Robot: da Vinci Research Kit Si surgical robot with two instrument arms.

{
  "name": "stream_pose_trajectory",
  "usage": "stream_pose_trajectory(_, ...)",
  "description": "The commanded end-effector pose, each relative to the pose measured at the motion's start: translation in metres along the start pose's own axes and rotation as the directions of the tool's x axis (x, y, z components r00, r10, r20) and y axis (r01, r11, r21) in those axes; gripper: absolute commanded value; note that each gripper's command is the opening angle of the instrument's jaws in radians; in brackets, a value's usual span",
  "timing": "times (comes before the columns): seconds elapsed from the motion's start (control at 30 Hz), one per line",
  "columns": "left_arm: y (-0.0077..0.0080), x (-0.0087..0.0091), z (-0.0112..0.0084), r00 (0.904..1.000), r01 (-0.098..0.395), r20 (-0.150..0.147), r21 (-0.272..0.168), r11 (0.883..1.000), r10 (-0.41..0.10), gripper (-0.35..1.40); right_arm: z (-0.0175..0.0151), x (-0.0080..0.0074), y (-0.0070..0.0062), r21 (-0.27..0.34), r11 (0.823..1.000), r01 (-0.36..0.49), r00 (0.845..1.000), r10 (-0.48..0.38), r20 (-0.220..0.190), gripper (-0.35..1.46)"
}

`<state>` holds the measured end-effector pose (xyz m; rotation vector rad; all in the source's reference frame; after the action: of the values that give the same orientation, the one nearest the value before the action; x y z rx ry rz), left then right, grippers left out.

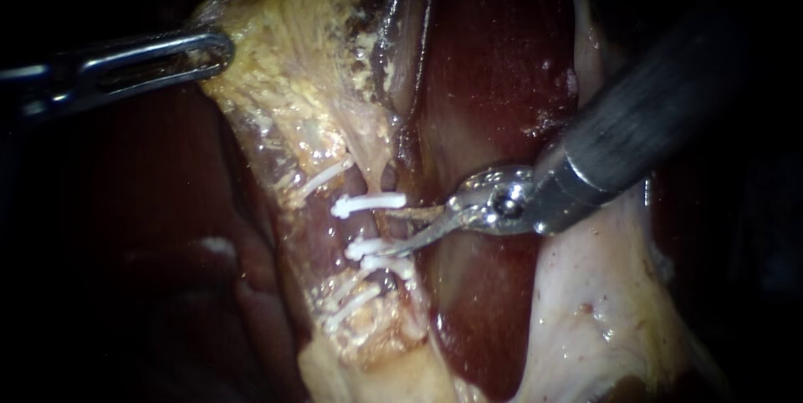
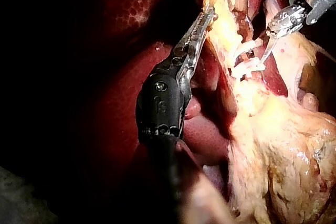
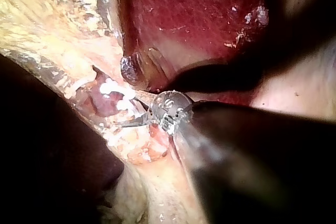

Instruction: Go to the cutting position right tube

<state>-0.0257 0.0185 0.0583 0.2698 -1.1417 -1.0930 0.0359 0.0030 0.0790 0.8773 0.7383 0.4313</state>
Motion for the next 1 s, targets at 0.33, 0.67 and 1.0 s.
stream_pose_trajectory(0.33, 0.0001, 0.0000, 0.0000, 1.0000, 0.000, 0.000, 0.001, 1.000, 0.000, -0.35, 0.0005, -0.0005, -0.0001, 0.061, 0.990, 0.125, 0.992, -0.124, -0.023, 1.34)
stream_pose_trajectory(0.67, 0.0006, -0.0005, -0.0004, 1.0000, -0.003, 0.003, 0.005, 1.000, 0.003, -0.35, 0.0018, 0.0007, -0.0002, 0.119, 0.973, 0.198, 0.978, -0.187, -0.093, 1.27)
stream_pose_trajectory(1.0, 0.0006, -0.0005, -0.0005, 1.0000, -0.003, 0.002, 0.006, 1.000, 0.003, -0.35, 0.0029, 0.0015, -0.0005, 0.174, 0.955, 0.239, 0.966, -0.216, -0.141, 1.09)
